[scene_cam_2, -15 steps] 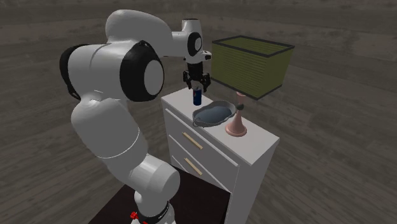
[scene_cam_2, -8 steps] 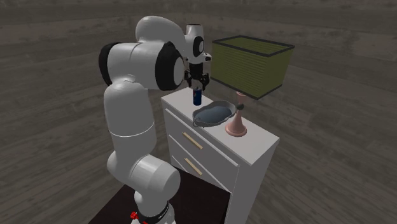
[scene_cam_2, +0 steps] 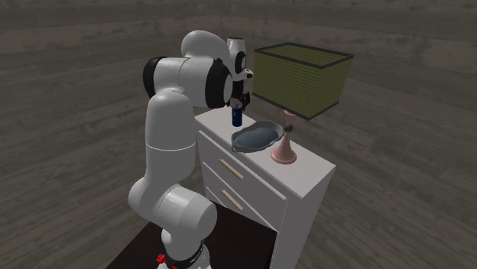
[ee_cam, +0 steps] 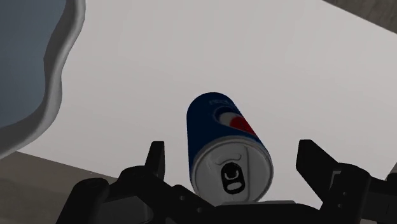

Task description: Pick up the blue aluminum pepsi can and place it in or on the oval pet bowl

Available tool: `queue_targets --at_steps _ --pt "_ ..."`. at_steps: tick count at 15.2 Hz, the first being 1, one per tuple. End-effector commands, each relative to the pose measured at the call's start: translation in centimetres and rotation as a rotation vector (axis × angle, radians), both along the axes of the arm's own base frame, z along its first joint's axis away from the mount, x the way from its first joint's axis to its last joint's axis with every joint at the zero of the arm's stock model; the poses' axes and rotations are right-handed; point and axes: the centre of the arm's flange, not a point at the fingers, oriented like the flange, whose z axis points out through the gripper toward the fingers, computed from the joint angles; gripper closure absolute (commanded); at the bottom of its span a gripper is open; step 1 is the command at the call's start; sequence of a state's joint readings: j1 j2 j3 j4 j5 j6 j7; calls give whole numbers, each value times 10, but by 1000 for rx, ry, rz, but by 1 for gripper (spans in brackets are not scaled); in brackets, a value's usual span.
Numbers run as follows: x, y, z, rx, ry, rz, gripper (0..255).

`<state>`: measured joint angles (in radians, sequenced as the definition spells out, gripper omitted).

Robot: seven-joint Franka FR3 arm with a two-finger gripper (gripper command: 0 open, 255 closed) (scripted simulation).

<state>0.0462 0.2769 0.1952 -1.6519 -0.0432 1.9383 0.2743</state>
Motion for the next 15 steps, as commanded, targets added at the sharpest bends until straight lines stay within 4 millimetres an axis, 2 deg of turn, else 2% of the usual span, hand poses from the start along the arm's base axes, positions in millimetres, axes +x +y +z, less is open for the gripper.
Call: queue_targets --at_steps 1,4,11,12,15 --pt "2 0 -10 0 0 0 0" --pt "2 0 -24 0 0 0 0" --pt "2 0 -24 0 0 0 0" --pt "2 0 -24 0 0 0 255" --pt "2 0 -23 0 0 0 255"
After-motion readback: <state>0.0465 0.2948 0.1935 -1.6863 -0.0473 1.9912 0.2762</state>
